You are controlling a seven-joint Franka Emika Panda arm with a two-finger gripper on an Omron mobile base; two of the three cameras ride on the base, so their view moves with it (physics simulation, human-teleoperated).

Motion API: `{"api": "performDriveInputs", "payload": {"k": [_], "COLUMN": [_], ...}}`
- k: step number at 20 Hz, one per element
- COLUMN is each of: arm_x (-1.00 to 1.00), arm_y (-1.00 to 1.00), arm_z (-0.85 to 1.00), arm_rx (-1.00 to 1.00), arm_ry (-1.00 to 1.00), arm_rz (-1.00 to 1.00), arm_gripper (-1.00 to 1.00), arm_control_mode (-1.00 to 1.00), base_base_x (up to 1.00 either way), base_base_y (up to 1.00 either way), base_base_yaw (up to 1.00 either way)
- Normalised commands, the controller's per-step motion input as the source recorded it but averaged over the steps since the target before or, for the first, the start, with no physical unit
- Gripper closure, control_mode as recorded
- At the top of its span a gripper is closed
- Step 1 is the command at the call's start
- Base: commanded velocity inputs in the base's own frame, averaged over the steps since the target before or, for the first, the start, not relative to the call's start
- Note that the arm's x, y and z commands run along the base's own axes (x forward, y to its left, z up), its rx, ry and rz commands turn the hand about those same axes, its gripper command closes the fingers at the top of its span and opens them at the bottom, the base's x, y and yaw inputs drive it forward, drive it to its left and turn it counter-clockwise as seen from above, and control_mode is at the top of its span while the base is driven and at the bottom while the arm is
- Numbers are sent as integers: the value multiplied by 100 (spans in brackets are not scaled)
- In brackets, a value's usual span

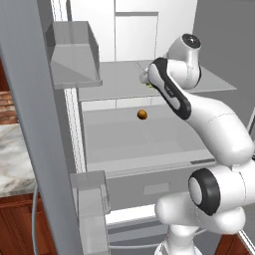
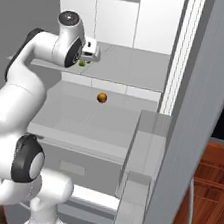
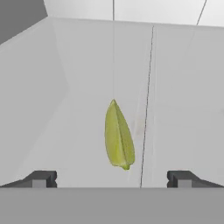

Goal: Take the lemon wedge from the fridge and place it on the plate with fish on the dining counter.

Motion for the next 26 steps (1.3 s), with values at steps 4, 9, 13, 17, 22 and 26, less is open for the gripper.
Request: {"api": "performDriveInputs", "payload": {"k": [4,9,13,17,22,26], "arm_x": [47,42,40,0,5,11], "arm_y": [0,0,0,0,12,0], "arm_z": [-30,-25,-16,-47,-54,-21], "arm_rx": [0,0,0,0,0,-1], "arm_ry": [1,1,2,8,3,0], "arm_rz": [0,0,0,0,0,0], "arm_gripper": [-100,-100,-100,-100,100,100], "arm_control_mode": [-100,-100,-100,-100,-100,-100], "base_base_x": [0,0,0,0,0,0], "base_base_y": [0,0,0,0,0,0], "base_base_yaw": [0,0,0,0,0,0]}}
